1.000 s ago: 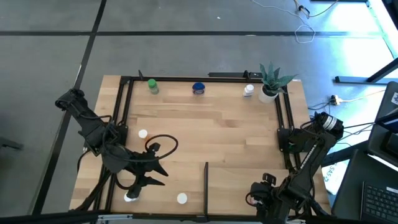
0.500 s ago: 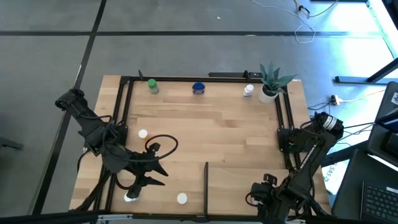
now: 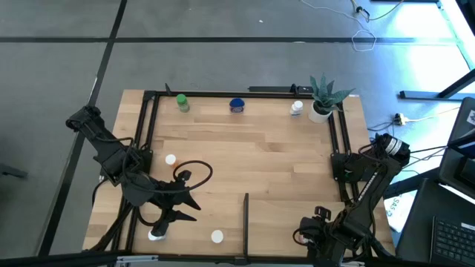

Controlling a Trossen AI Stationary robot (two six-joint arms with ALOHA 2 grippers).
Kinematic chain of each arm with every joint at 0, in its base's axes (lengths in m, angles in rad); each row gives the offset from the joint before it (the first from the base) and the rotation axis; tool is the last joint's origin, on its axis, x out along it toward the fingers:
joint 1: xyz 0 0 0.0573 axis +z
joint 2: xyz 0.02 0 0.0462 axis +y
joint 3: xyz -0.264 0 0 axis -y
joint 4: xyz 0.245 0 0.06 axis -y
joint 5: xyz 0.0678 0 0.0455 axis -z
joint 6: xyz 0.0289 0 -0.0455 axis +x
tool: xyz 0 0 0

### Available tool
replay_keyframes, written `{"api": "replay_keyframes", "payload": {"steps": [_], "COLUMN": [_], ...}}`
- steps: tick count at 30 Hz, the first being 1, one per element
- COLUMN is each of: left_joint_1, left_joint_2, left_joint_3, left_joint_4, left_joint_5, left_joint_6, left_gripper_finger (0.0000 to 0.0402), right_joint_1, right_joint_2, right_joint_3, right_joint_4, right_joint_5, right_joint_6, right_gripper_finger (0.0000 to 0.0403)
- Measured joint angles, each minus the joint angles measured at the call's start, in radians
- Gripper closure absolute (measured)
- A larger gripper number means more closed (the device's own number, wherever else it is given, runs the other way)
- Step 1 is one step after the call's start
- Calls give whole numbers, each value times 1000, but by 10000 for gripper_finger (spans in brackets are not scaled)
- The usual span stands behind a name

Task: Pick and place medicine bottles onto shelf by color
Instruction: Put the pink pill bottle onto the shelf, then put the bottom left white pill bottle onto the shelf

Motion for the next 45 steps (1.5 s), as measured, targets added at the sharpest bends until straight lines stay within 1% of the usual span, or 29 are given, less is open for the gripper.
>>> {"api": "replay_keyframes", "payload": {"steps": [13,23,30,35,39,43,45], "left_joint_1": [0,0,0,0,0,0,0], "left_joint_2": [0,0,0,0,0,0,0], "left_joint_3": [0,0,0,0,0,0,0], "left_joint_4": [-4,-8,-8,-13,-21,-32,-33], "left_joint_5": [0,0,0,0,0,0,0], "left_joint_6": [0,0,0,0,0,0,0], "left_gripper_finger": [258,258,258,258,258,258,258], "right_joint_1": [-4,-34,-34,-35,-40,-47,-48], "right_joint_2": [-24,-25,-25,-25,-26,-27,-27], "right_joint_3": [1,1,1,2,41,101,138], "right_joint_4": [0,1,2,1,-48,-161,-219], "right_joint_5": [0,0,-56,-63,-58,-53,-30], "right_joint_6": [0,-51,-48,-48,-48,-50,-51], "right_gripper_finger": [185,185,185,185,185,185,185]}}
